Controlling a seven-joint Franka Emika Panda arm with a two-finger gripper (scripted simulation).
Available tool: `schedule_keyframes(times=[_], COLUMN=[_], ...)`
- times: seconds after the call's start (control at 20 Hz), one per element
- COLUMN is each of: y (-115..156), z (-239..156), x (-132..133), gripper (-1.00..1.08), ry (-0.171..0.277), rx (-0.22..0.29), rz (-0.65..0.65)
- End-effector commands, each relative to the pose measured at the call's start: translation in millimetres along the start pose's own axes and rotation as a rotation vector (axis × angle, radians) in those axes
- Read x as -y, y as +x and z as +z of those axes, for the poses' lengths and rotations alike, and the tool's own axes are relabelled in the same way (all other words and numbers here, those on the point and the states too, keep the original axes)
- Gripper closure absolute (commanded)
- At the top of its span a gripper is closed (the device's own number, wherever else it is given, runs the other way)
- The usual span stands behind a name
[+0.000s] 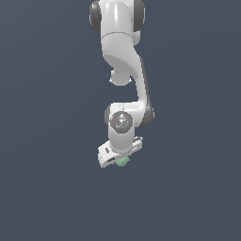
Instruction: Pick up the object and move it to a goal position.
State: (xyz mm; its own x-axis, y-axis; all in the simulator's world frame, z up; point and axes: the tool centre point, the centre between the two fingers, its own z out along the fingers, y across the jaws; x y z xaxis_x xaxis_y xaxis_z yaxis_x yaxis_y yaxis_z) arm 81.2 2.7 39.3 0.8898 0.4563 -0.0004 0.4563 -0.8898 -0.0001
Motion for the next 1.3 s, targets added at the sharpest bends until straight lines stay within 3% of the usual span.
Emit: schedule_keyframes(times=[0.0,0.65,1.25], y=[0.1,-3.7,-21.4], z=[-0.2,-18.3,-105.7], x=[-0.1,5.0,29.7], gripper=[1.08,1.08,1.08], ry=[0.000,0.000,-0.001], rx=[0.000,0.000,0.000], rz=[0.000,0.000,0.000])
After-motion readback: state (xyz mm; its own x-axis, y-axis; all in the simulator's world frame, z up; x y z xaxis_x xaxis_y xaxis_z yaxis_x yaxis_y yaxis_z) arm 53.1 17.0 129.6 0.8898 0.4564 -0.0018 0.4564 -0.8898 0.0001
